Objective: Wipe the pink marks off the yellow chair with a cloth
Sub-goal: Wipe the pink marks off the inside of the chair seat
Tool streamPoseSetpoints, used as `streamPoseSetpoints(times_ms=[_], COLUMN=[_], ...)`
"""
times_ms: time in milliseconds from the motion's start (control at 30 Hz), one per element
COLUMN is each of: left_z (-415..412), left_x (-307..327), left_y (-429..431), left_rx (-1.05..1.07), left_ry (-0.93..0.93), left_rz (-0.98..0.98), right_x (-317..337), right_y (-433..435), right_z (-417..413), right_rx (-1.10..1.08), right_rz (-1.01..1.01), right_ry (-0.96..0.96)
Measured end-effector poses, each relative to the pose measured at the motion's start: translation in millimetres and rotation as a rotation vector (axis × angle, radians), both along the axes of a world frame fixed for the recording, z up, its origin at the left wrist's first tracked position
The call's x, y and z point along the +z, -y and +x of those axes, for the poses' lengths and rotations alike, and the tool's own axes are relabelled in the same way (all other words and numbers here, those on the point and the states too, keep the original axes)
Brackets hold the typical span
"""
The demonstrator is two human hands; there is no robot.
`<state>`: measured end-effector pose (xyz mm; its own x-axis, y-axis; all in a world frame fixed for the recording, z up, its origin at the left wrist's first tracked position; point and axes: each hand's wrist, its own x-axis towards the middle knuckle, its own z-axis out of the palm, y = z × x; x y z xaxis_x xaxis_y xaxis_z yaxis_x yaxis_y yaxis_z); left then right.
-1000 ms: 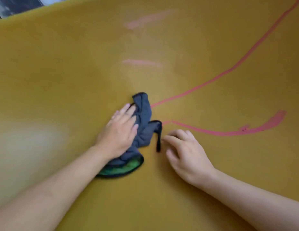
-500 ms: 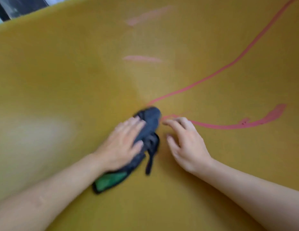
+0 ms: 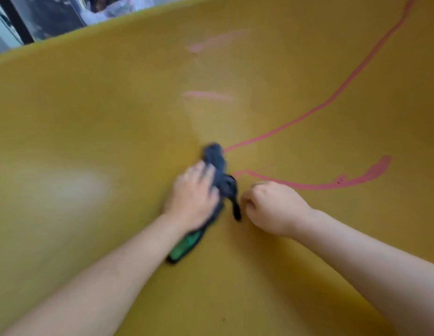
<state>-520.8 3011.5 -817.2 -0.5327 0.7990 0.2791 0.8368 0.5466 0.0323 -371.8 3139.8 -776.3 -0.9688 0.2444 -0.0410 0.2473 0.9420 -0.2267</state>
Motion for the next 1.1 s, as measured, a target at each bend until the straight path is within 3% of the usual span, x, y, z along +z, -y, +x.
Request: streamPoseSetpoints(times_ms=[67,133,233,300,367,467,533,567,633,700,733,800,867,967,1033,1100], left_z=[54,50,-26,-51,-17,70,69,51,1,-30,-25,18,77,90,39,-9], left_x=[-8,2,15,23,15,-1,7,7,8,15,16,11,1,-1,1,10], left_y=[4,4,-15,-22,-29,-9,-4,-8,-21,-32,-38,-48,-42,-24,-34,-45], left_rx=[-0.268,-0.336,0.106,0.293,0.162,-0.345,-0.486,-0.47,-0.179,0.202,0.277,0.189,-0.078,-0.322,-0.161,0.269], left_ry=[0.091,0.063,-0.118,-0.039,-0.013,0.102,0.098,-0.013,-0.118,-0.062,-0.002,0.056,0.094,0.158,0.002,-0.002], left_rz=[-0.099,-0.11,-0.023,0.039,0.053,-0.03,-0.109,-0.094,0.01,0.084,0.082,0.04,0.05,-0.01,0.05,0.19], right_x=[12,20,19,20,28,34,31,28,24,25,26,23,18,6,9,15], right_y=[-8,-12,-10,-11,-16,-23,-21,-20,-23,-38,-49,-66,-67,-49,-44,-48], right_z=[1,8,22,29,32,32,35,39,56,77,86,98,103,106,110,113], right_rx=[-0.075,-0.097,-0.029,0.012,0.001,-0.024,-0.014,0.013,0.071,0.038,0.004,-0.064,-0.055,0.065,0.071,0.074], right_rz=[-0.051,-0.126,-0.142,-0.165,-0.214,-0.291,-0.36,-0.355,-0.275,-0.185,-0.12,-0.041,0.021,0.168,0.187,0.161], right_ry=[0.059,0.133,0.202,0.244,0.276,0.258,0.282,0.285,0.28,0.224,0.184,0.088,0.016,0.088,0.138,0.17])
